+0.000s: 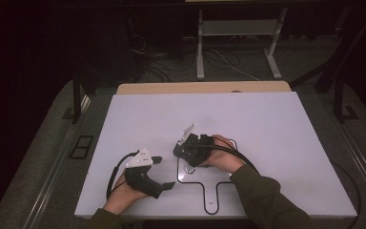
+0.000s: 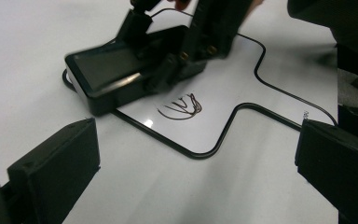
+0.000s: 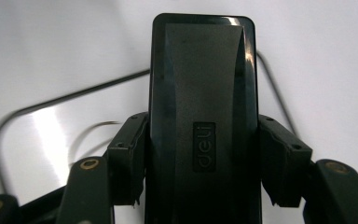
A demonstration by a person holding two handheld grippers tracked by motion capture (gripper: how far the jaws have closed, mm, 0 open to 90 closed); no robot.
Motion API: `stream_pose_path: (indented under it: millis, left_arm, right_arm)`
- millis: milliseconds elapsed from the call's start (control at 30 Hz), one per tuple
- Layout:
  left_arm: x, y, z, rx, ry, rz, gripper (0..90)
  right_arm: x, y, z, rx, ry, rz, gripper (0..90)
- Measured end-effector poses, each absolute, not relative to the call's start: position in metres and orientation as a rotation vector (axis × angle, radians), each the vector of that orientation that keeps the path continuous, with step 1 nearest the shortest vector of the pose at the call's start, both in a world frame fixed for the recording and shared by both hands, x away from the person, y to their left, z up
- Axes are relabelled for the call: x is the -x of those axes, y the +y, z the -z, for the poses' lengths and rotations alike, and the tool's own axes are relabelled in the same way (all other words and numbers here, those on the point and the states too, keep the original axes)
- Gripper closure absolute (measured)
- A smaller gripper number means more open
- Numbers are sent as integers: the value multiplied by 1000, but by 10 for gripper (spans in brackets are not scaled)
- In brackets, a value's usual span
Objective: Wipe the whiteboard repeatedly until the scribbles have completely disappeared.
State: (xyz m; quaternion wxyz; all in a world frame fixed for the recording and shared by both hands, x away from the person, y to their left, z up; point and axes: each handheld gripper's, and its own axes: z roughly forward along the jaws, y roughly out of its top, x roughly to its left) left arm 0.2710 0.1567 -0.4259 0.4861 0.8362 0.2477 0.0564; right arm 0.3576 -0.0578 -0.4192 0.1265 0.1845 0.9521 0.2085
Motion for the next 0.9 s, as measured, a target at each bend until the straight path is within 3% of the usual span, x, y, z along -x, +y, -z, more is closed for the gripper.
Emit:
stream_pose_path:
  millis: [200,533,900]
  left_arm:
    - [-271,157,426,-2040,598,-139,0]
    - [-271,155,426,-2047,598,-135,0]
    - [-271,157,426,-2041,599,-137,0]
  right_arm:
    - [-368,-66,419,-596,2749,-594,388]
    - [-351,-56,419,-501,2796,-610,388]
    - [-376,-54,419,-593,2735,-569,388]
